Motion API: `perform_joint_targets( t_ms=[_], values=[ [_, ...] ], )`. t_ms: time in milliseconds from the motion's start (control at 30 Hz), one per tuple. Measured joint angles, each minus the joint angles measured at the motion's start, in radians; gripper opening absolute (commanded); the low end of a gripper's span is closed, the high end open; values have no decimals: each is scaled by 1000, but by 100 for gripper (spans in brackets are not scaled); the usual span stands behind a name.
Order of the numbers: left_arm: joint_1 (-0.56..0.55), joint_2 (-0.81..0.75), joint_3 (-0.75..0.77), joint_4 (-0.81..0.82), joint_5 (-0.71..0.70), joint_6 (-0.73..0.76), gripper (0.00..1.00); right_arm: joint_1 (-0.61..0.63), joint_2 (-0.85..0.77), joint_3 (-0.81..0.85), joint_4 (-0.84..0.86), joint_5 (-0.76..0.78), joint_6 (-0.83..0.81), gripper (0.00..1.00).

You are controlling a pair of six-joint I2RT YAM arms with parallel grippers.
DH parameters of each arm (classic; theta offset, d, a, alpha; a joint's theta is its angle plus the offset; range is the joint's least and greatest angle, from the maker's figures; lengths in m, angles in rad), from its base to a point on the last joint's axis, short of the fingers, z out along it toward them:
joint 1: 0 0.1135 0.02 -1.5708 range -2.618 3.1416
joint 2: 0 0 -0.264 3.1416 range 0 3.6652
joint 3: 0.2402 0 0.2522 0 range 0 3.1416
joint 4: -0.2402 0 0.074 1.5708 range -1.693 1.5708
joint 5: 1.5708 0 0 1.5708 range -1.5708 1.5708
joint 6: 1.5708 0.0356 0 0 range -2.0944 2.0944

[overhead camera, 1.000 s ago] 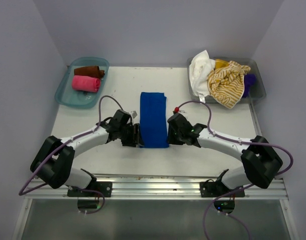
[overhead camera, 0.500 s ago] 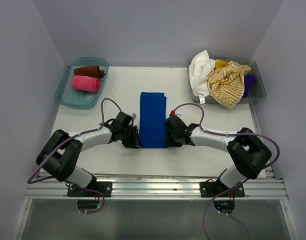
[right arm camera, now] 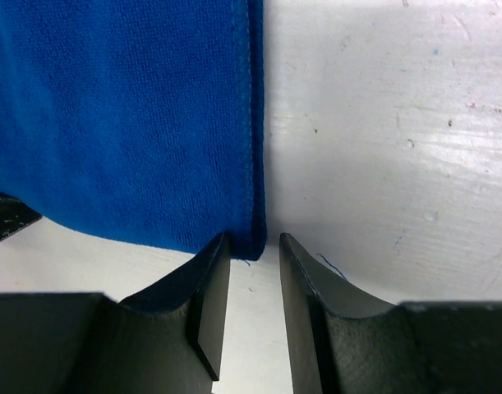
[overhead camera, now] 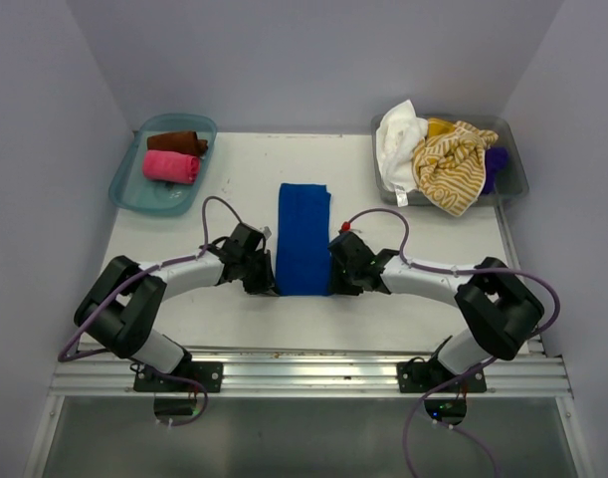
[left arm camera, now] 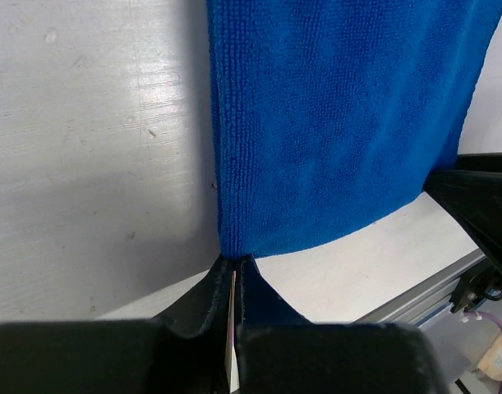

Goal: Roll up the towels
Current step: Roll the towel

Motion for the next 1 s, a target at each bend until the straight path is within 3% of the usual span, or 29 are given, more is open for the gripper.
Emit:
perform_joint_targets(
  t_ms=[167,300,400,667,733,1000],
  values=[
    [0,1,0,0,0,0,0,0,-22,-13,1,-4,8,32],
    [0,1,0,0,0,-1,0,1,-31,-24,7,-8,24,44],
    [0,0,0,0,-2,-2,0,2,-49,-38,9,-8,30,44],
    [0,-2,0,-6,-10,-7,0,2,-49,-45,28,-14,36,13],
    [0,-5,2,-14,-16,-7,0,2,-41,-45,38,-19,32,0],
    [0,-33,21,-66,-37,-8,0,2,-41,-28,39,-5,28,0]
  ],
)
